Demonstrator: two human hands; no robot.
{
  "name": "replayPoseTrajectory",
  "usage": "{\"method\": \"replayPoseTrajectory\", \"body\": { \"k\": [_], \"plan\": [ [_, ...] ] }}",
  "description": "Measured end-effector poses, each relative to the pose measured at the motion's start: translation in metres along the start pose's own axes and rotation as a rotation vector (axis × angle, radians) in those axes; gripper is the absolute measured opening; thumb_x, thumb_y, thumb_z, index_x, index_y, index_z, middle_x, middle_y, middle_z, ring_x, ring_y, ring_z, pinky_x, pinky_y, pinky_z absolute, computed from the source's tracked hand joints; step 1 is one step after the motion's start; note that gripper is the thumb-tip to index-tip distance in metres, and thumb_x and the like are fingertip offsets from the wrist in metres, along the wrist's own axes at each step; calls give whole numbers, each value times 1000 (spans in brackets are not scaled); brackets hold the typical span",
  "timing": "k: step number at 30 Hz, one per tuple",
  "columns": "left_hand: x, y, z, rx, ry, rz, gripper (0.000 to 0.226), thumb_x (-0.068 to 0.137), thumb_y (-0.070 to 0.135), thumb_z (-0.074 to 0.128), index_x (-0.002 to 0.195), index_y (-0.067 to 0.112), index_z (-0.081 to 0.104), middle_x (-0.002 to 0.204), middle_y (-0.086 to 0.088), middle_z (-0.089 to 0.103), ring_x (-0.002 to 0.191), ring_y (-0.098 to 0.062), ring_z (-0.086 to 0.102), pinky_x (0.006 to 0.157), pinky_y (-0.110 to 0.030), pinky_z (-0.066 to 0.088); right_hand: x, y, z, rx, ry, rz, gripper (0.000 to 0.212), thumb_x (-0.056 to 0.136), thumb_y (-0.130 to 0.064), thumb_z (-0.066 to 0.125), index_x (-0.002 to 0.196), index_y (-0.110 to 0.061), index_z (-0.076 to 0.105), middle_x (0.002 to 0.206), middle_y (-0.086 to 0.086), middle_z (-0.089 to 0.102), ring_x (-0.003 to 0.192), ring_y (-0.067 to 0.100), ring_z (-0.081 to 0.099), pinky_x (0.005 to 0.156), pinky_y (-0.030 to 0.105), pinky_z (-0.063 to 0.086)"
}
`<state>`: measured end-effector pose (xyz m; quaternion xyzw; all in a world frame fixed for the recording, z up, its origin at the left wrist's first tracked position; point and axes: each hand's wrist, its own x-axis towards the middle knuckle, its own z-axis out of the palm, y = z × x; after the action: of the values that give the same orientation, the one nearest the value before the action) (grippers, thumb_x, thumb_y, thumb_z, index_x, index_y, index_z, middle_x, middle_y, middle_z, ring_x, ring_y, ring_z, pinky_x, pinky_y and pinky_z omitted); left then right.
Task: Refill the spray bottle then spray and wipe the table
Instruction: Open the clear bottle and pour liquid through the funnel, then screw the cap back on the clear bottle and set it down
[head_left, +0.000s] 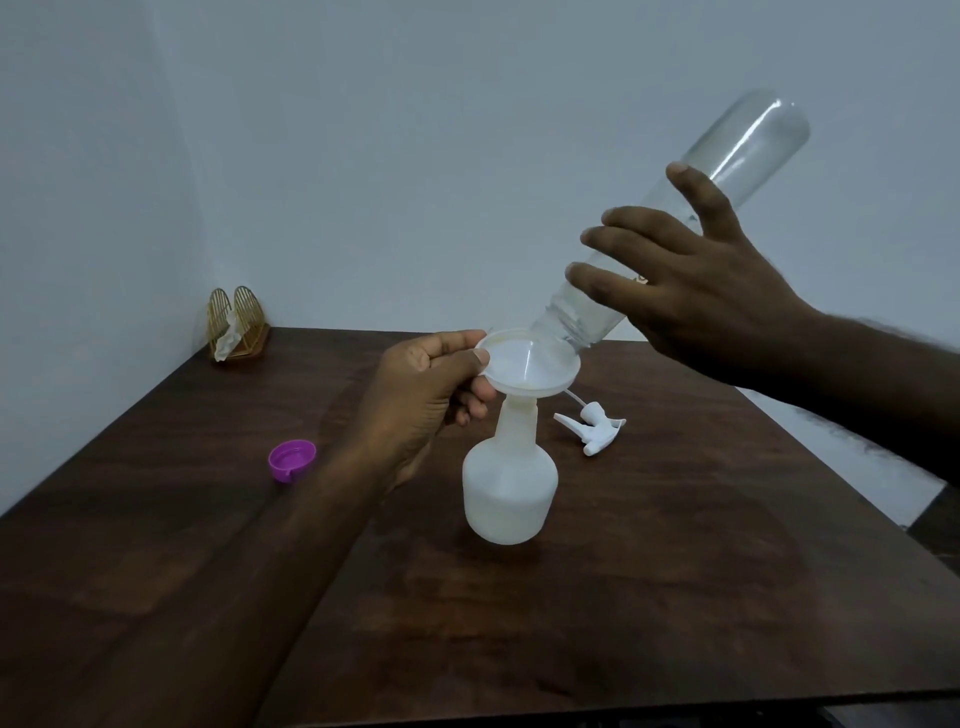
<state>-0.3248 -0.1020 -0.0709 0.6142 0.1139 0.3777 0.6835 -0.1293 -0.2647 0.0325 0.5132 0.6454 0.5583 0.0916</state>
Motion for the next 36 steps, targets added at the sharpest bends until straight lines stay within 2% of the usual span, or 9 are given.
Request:
{"method": "replayPoseTrajectory", "body": {
  "k": [5,10,14,17,23,26,30,32,36],
  "plan": [
    [0,0,0,14,-2,-1,20,92,12,62,111,12,66,62,-5,66,47,-11,56,44,-20,44,0,-6,-2,11,9,22,41,87,2,51,126,-12,57,126,17,60,121,36,55,114,59,21],
    [-3,1,0,-1,2,-4,19,93,11,60,111,11,65,61,-6,65,46,-11,55,43,-20,43,0,-8,-5,178,-112,187,49,79,-20,69,124,-6,57,112,14,65,104,36,61,104,55,34],
    [-4,1,0,7,14,-11,20,95,15,57,113,10,64,61,-7,65,46,-13,55,42,-21,42,-5,-16,-8,349,-160,314,56,76,-39,73,119,-7,57,93,11,69,84,34,65,80,42,46],
    [-4,1,-2,20,24,-12,22,96,20,57,114,10,64,61,-7,65,46,-14,55,41,-21,42,-7,-24,-15,471,-182,427,61,74,-58,61,116,-14,52,83,0,66,71,28,62,58,29,40],
    [-5,1,-7,5,77,-35,34,89,43,61,107,15,61,63,-8,66,46,-15,55,39,-23,39,-9,-33,-31,692,-242,623,56,67,-68,62,95,-25,40,59,-21,49,50,9,52,52,31,41],
    [-7,-1,-15,-13,162,-41,46,81,51,62,108,14,59,60,-4,63,44,-14,54,38,-22,38,-10,-44,-45,886,-281,701,58,62,-75,67,88,-31,41,60,-14,62,54,4,59,50,25,41],
    [-16,-3,-25,-21,223,-32,30,75,42,63,90,16,62,58,-1,59,45,-13,51,40,-23,36,-3,-68,-66,1116,-302,759,64,54,-84,65,91,-36,47,74,-24,68,64,-6,64,54,18,47],
    [-24,-4,-29,21,210,-16,21,75,36,62,83,18,64,60,-2,60,47,-14,52,41,-23,37,1,-80,-76,1244,-242,745,60,55,-77,69,94,-35,49,82,-33,67,69,-9,65,56,11,48],
    [-48,-3,-37,248,4,159,17,85,18,57,78,26,70,65,-3,66,50,-16,59,43,-26,44,10,-105,-90,1500,-145,703,56,70,-55,80,112,-27,56,96,-25,72,84,-10,68,66,6,50]
  ]
}}
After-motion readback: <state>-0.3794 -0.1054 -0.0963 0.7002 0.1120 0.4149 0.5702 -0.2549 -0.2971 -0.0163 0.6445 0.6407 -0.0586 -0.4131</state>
